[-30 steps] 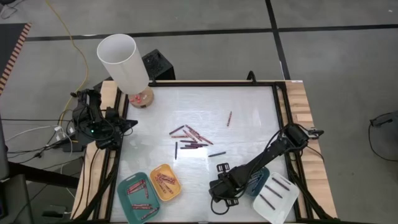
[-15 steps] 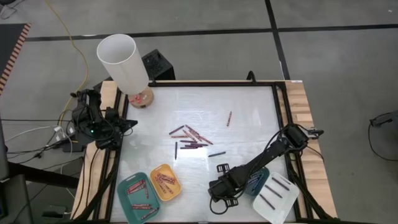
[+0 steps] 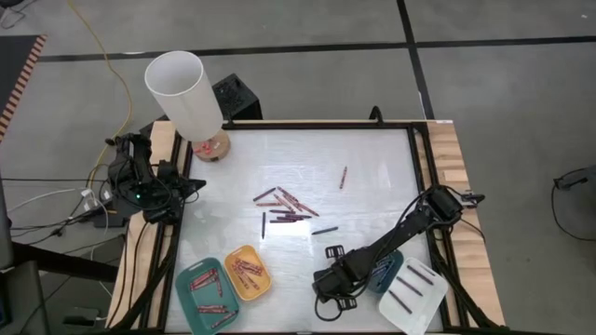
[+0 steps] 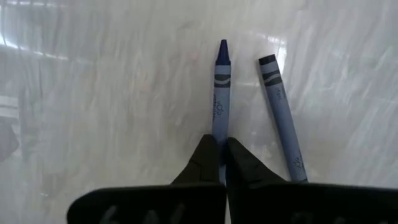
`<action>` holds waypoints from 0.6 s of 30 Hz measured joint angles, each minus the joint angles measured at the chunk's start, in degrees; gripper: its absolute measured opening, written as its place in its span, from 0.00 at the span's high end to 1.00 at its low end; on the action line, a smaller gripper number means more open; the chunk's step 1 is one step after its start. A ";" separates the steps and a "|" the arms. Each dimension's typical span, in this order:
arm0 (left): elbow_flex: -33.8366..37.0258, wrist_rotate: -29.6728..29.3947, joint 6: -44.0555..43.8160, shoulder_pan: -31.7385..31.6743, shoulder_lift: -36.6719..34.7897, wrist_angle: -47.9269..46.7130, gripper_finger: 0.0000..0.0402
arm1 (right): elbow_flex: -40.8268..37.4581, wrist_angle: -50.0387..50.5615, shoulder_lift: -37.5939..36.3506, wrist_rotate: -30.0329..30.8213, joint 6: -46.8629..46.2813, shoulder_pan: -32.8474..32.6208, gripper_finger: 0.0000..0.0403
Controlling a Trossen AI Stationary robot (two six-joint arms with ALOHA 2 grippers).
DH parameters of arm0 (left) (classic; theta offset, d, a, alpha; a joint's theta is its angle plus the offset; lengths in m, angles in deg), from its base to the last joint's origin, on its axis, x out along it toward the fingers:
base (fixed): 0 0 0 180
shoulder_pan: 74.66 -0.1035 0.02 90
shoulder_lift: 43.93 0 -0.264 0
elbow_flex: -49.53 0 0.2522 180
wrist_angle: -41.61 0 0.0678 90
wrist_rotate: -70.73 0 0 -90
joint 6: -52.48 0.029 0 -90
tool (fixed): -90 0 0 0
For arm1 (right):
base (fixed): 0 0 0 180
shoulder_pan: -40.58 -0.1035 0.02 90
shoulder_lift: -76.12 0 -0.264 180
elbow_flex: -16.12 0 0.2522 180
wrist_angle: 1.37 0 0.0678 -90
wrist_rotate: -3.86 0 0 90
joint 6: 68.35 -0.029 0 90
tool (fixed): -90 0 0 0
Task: Sort crayons
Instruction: Put the blue crayon into the dark blue bin
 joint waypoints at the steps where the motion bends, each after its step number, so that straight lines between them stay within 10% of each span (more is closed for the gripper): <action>1: -0.01 0.00 0.00 0.01 0.00 0.00 1.00 | -0.04 -0.03 -0.40 0.00 -0.02 -0.11 0.98; 18: 0.01 -0.32 -0.02 -0.01 0.00 0.00 1.00 | -0.23 7.71 -16.79 3.34 -1.42 -1.09 1.00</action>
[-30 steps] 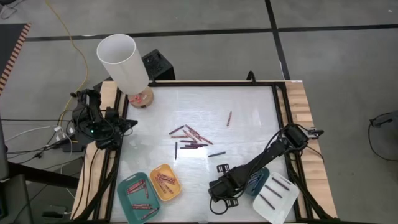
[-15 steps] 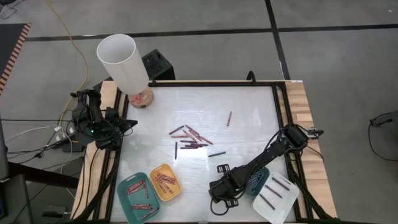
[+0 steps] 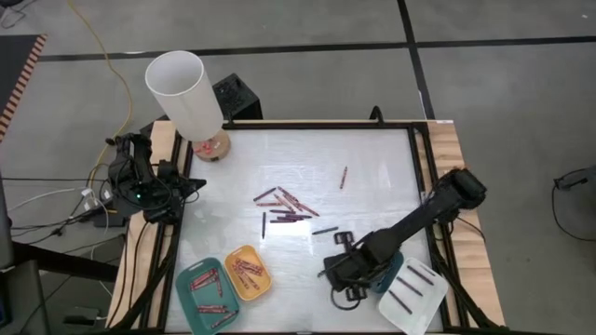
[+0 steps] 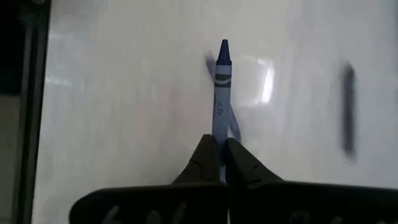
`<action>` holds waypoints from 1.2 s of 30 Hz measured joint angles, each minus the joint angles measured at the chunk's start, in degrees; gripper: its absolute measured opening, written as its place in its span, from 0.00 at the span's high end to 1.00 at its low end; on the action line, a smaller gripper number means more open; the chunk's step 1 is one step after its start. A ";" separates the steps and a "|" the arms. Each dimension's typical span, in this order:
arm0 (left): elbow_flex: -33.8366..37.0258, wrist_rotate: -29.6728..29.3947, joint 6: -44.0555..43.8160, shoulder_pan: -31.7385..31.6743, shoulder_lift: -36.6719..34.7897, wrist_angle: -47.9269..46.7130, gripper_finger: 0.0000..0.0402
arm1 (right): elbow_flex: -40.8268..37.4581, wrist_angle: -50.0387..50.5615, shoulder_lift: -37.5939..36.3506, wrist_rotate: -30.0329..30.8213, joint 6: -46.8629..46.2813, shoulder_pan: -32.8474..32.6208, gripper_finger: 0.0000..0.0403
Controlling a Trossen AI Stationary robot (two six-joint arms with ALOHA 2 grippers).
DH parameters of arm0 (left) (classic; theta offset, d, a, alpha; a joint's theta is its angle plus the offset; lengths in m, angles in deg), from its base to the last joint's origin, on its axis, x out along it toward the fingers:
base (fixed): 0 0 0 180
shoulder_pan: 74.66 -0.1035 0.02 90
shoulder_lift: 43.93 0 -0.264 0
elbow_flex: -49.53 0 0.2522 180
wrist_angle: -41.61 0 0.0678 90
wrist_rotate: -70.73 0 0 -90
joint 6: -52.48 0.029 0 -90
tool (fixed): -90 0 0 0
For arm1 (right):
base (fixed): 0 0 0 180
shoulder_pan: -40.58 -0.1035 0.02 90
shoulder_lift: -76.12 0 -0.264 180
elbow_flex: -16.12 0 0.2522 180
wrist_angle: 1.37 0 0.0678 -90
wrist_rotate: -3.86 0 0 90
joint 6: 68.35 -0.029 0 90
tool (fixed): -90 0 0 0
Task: Sort crayons
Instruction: Put the blue crayon into the dark blue bin
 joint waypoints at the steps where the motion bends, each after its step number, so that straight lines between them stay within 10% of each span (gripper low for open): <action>1: 0.00 0.22 0.00 0.02 0.00 0.00 1.00 | 0.10 2.95 -1.23 -0.01 -1.08 -0.34 1.00; 11: 0.00 0.25 0.00 0.01 0.00 -0.02 1.00 | 0.03 32.54 -5.71 -0.67 -10.52 -5.14 1.00; 36: 0.00 -0.31 0.02 0.00 0.00 -0.50 1.00 | 0.10 27.85 8.30 -5.29 9.57 -12.07 1.00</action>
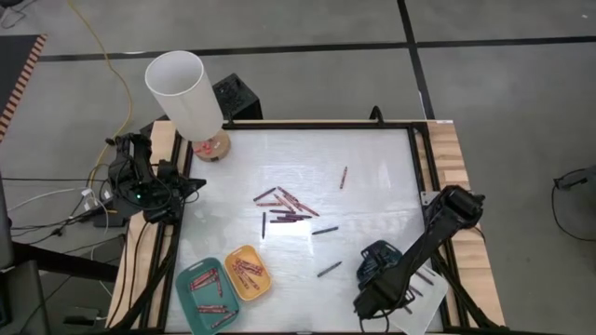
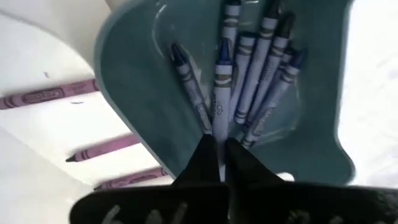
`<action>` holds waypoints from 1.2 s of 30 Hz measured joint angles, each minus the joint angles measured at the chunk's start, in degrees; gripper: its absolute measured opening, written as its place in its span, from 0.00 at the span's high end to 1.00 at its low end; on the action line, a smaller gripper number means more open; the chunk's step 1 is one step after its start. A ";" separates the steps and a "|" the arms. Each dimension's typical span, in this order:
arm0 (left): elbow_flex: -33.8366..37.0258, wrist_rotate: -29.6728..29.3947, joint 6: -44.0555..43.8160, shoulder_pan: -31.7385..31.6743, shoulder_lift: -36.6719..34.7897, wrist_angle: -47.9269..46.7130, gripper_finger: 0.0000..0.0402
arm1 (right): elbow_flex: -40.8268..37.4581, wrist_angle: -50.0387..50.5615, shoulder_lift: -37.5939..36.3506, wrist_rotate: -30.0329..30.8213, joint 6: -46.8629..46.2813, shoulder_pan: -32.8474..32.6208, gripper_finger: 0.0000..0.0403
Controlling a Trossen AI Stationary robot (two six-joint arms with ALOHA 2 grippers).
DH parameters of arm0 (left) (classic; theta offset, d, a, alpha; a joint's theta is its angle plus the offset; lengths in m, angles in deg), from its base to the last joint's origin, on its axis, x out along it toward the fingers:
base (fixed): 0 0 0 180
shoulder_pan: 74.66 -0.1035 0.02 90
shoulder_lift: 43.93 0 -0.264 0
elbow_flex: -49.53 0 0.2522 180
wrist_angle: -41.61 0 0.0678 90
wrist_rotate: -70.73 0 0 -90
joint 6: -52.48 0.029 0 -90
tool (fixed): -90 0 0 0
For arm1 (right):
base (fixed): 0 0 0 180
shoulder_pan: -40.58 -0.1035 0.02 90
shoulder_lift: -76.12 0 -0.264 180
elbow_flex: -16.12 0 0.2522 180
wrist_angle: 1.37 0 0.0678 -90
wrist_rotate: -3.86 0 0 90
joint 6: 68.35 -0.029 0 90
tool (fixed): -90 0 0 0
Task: Sort crayons
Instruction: Put the blue crayon into the dark blue bin
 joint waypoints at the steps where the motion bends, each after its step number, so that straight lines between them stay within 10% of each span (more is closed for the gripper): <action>1: 0.00 0.00 0.00 0.02 0.00 0.00 1.00 | 0.00 -0.23 0.11 -0.40 0.03 0.00 1.00; 36: 0.00 -0.55 -0.03 0.01 0.00 -0.04 1.00 | -7.61 -9.29 0.04 -0.96 0.99 0.33 0.97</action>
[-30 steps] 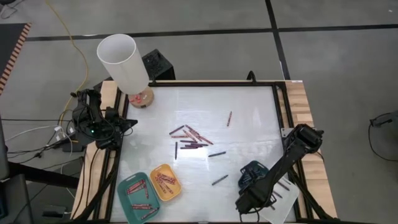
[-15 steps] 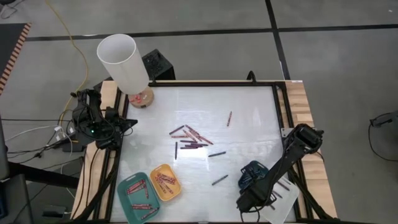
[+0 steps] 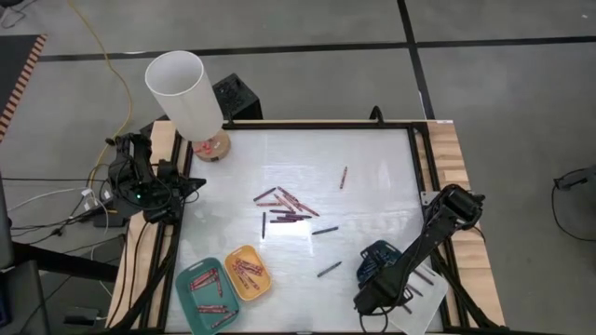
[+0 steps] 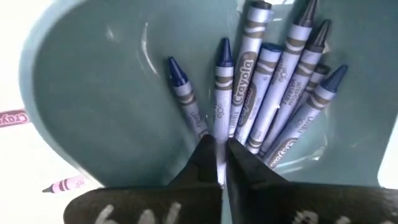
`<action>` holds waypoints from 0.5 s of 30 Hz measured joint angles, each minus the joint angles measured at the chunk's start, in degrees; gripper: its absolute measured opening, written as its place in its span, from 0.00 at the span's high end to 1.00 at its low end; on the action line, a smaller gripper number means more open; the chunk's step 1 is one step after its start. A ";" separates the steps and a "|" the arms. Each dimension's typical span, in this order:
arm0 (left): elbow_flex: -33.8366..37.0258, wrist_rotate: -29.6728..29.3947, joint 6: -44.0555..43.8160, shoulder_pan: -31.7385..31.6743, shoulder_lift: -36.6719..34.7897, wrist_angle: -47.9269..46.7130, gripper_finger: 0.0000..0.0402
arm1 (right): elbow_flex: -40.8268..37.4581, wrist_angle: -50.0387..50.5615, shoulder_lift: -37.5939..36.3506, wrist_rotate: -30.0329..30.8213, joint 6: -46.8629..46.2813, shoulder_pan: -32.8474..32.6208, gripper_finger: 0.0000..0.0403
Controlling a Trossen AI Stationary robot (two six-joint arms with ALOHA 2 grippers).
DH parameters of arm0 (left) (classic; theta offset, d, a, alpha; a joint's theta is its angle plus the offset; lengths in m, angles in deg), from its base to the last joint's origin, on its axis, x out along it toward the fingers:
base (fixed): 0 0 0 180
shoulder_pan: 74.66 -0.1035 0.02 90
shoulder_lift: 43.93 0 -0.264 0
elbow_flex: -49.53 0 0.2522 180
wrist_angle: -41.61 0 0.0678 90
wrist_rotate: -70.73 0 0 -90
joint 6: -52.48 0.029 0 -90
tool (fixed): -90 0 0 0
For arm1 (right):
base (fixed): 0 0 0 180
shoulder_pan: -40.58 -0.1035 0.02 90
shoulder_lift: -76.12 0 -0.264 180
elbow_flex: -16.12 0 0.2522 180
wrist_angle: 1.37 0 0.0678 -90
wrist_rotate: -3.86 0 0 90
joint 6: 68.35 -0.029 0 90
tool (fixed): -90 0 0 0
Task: Sort crayons
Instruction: Put the blue crayon into the dark blue bin
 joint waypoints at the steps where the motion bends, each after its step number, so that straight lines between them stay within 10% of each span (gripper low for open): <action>1: 0.00 0.00 0.01 0.00 0.00 0.00 1.00 | 0.00 0.12 0.00 0.02 -0.03 0.00 0.96; 15: 0.00 -0.15 0.01 0.01 0.00 0.07 1.00 | 0.00 0.17 -0.09 0.04 -0.21 0.07 0.82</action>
